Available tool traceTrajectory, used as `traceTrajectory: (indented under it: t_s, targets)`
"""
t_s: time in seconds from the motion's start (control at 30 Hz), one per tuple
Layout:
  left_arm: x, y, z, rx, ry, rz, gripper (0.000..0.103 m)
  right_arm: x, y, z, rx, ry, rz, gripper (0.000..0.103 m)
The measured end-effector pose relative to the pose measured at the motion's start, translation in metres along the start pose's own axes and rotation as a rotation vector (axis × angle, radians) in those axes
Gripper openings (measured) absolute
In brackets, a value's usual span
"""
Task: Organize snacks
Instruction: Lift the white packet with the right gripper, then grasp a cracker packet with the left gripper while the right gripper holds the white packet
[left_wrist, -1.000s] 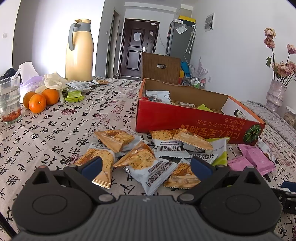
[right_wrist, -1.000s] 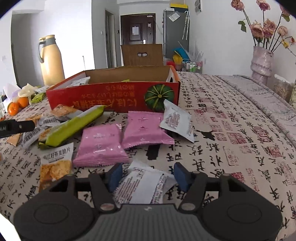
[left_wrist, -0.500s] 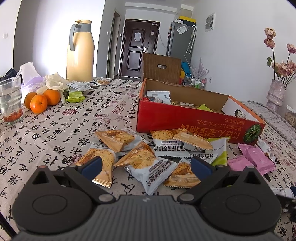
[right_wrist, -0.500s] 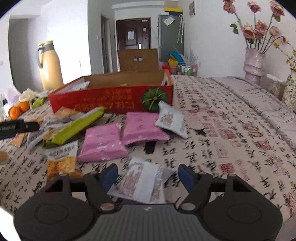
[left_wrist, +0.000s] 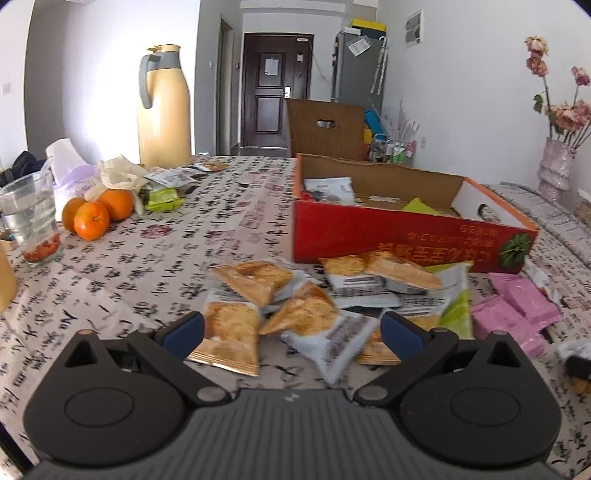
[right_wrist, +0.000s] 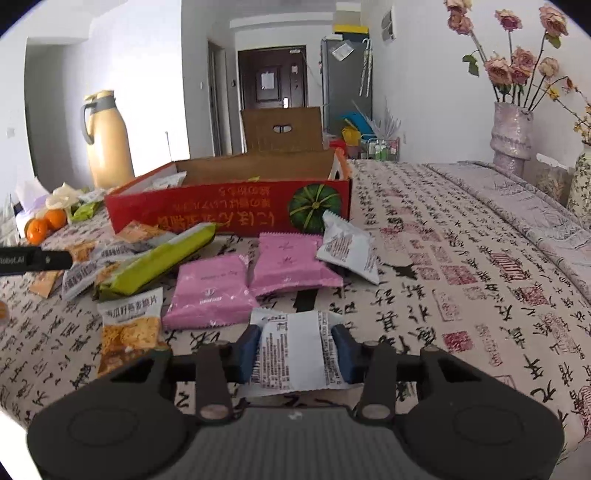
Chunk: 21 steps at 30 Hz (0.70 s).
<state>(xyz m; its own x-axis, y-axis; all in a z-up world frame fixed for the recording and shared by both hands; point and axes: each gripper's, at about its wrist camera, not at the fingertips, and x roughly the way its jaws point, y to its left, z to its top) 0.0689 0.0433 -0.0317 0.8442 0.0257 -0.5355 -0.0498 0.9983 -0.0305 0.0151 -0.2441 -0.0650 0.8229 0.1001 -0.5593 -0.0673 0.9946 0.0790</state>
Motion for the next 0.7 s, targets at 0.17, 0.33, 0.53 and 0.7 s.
traceTrajectory:
  t_s: [0.17,0.33,0.53,0.7]
  targets:
    - [0.007,0.019,0.008,0.027,0.007,0.055,0.103,0.001,-0.005,0.002,0.014,-0.01,-0.005,0.042]
    - [0.022,0.035,0.019,0.057,0.037,0.094,0.103,0.003,-0.008,0.002,0.028,-0.013,-0.014,0.042]
    - [0.048,0.043,0.023,0.095,0.114,0.069,0.099,0.004,-0.008,0.003,0.032,-0.012,-0.019,0.042]
    - [0.066,0.046,0.021,0.095,0.195,0.022,0.077,0.005,-0.006,0.003,0.031,-0.012,-0.018,0.042]
